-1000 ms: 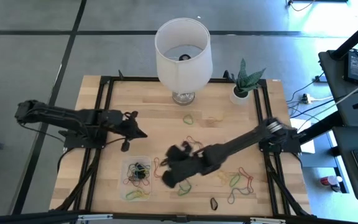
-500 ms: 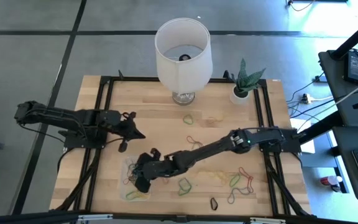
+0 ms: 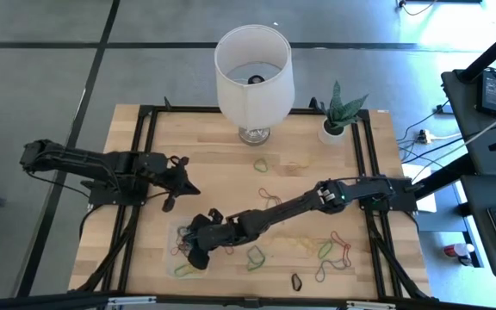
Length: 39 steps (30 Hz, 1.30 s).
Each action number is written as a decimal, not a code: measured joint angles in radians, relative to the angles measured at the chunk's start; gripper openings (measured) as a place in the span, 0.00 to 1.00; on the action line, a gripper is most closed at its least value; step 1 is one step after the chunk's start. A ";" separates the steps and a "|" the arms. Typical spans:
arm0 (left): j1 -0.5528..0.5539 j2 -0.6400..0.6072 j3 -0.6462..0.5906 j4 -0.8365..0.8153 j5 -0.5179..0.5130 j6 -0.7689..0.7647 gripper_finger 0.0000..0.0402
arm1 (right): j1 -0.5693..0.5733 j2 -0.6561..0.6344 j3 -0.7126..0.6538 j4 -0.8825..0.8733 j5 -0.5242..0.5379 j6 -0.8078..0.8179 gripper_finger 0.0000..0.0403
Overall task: Pick and place rubber bands into bin
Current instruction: Put the red rubber band into the transparent bin
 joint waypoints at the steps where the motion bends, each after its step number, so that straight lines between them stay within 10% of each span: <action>1: 0.000 0.000 0.000 0.000 0.002 -0.005 0.01 | 0.000 -0.001 0.000 -0.003 0.000 0.000 0.30; 10: 0.000 0.000 0.001 0.000 0.009 -0.009 0.01 | 0.016 -0.072 0.026 -0.172 -0.068 -0.001 0.32; 18: -0.065 0.027 0.014 0.001 -0.029 -0.033 0.01 | 0.142 -0.156 0.025 -0.498 0.240 -0.033 0.03; 26: -0.185 0.310 0.171 -0.001 -0.160 -0.011 0.01 | 0.184 -0.209 -0.021 -0.675 0.290 0.013 0.01; 39: -0.236 0.816 0.629 -0.328 -0.193 0.043 0.00 | 0.310 -0.840 -1.177 0.179 0.264 0.178 0.01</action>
